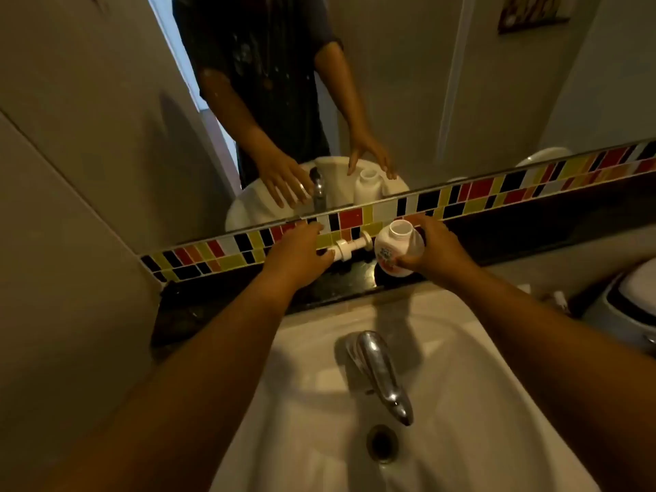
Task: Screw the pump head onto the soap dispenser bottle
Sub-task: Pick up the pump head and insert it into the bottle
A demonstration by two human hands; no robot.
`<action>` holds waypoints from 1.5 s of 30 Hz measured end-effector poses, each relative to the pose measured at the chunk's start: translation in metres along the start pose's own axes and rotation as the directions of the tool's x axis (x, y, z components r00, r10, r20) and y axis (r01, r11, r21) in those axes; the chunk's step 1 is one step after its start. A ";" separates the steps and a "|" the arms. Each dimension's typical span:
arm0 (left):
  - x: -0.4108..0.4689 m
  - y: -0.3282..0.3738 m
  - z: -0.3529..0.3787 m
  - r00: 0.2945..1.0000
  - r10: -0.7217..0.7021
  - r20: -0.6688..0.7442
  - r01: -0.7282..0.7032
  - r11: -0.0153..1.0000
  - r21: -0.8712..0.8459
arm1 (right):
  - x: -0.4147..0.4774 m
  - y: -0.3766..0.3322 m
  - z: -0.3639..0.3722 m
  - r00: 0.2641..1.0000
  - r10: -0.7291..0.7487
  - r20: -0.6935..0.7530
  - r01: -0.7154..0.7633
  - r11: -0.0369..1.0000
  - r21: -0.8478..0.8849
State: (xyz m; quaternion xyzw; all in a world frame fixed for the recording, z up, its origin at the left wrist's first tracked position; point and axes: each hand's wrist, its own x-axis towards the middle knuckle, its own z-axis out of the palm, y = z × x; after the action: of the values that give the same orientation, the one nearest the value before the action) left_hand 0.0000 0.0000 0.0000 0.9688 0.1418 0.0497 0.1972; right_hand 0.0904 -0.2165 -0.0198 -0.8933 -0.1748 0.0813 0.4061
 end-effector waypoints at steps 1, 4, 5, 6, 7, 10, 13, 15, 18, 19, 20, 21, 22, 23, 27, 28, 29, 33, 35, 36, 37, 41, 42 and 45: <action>0.004 0.002 0.005 1.000 0.005 0.016 -0.005 1.000 0.020 | 0.003 0.003 0.003 1.000 -0.002 -0.008 0.002 1.000 0.030; 0.016 0.007 0.021 0.999 0.018 0.042 -0.018 1.000 0.014 | 0.008 0.010 0.013 1.000 0.011 -0.020 -0.008 0.994 0.106; 0.021 0.008 0.027 0.999 0.020 0.045 -0.021 1.000 0.011 | 0.011 0.014 0.016 1.000 0.013 -0.026 -0.009 0.992 0.127; 0.024 0.009 0.033 0.998 0.020 0.055 -0.022 0.999 0.026 | 0.013 0.017 0.019 0.999 0.010 -0.034 -0.006 0.991 0.132; 0.029 0.010 0.039 0.998 0.025 0.060 -0.028 0.998 0.049 | 0.014 0.020 0.022 0.999 -0.005 -0.044 0.010 0.992 0.128; 0.034 0.012 0.054 0.998 0.046 0.039 -0.050 0.994 0.094 | 0.012 0.027 0.031 0.997 -0.027 -0.073 0.035 0.993 0.110; 0.039 0.011 0.064 0.999 0.043 -0.021 -0.040 0.991 0.127 | 0.010 0.031 0.036 0.994 -0.027 -0.109 0.043 0.987 0.152; 0.042 0.011 0.064 0.999 0.023 -0.049 -0.017 0.992 0.125 | 0.010 0.032 0.037 0.993 -0.033 -0.117 0.052 0.985 0.163; 0.043 0.011 0.061 0.999 0.005 -0.039 -0.001 0.994 0.114 | 0.011 0.033 0.037 0.993 -0.016 -0.114 0.035 0.986 0.161; 0.042 0.011 0.059 0.999 -0.001 -0.035 0.003 0.997 0.079 | 0.011 0.033 0.037 0.994 -0.013 -0.111 0.031 0.986 0.163; 0.041 0.012 0.055 0.999 -0.015 -0.028 0.015 1.000 0.018 | 0.010 0.033 0.037 0.994 -0.011 -0.109 0.029 0.986 0.167; 0.040 0.012 0.050 0.999 -0.026 -0.029 0.024 0.998 -0.062 | 0.010 0.033 0.037 0.994 -0.010 -0.111 0.029 0.985 0.168; 0.039 0.014 0.044 0.999 -0.031 -0.030 0.026 0.989 -0.146 | 0.010 0.033 0.037 0.994 -0.006 -0.113 0.025 0.985 0.169; 0.039 0.016 0.038 0.999 -0.029 -0.032 0.020 0.973 -0.228 | 0.009 0.033 0.037 0.993 -0.005 -0.115 0.024 0.985 0.169; 0.038 0.034 0.010 0.999 -0.049 -0.019 0.029 0.815 -0.579 | 0.009 0.032 0.037 0.994 0.007 -0.110 0.012 0.986 0.169; 0.038 0.041 0.004 0.998 -0.060 -0.021 0.032 0.762 -0.647 | 0.010 0.032 0.036 0.994 0.008 -0.105 0.010 0.986 0.169; 0.038 0.049 -0.001 0.997 -0.070 -0.031 0.027 0.712 -0.702 | 0.010 0.031 0.035 0.995 0.009 -0.099 0.008 0.986 0.166; 0.037 0.079 -0.016 0.991 -0.096 -0.097 -0.033 0.522 -0.853 | 0.012 0.031 0.036 0.995 0.023 -0.097 -0.009 0.989 0.148; 0.038 0.091 -0.016 0.983 -0.120 -0.138 -0.062 0.488 -0.871 | 0.012 0.032 0.038 0.994 0.034 -0.100 -0.020 0.989 0.146; 0.038 0.096 -0.014 0.979 -0.135 -0.153 -0.072 0.474 -0.878 | 0.012 0.033 0.040 0.994 0.035 -0.106 -0.020 0.989 0.147; 0.038 0.100 -0.012 0.975 -0.151 -0.164 -0.079 0.453 -0.888 | 0.012 0.033 0.040 0.993 0.037 -0.110 -0.021 0.989 0.145; 0.038 0.108 0.002 0.970 -0.170 -0.173 -0.101 0.367 -0.925 | 0.014 0.032 0.042 0.992 0.047 -0.118 -0.029 0.988 0.149; 0.038 0.109 0.006 0.973 -0.159 -0.169 -0.101 0.368 -0.924 | 0.015 0.033 0.043 0.992 0.046 -0.119 -0.028 0.989 0.148; 0.039 0.109 0.018 0.983 -0.133 -0.129 -0.068 0.391 -0.918 | 0.015 0.033 0.044 0.992 0.036 -0.123 -0.018 0.989 0.149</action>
State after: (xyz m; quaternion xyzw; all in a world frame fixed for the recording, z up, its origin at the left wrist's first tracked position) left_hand 0.0682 -0.0911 0.0278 0.6870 0.1273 0.2038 0.6857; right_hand 0.0996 -0.2001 -0.0735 -0.8665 -0.1303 0.0432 0.4800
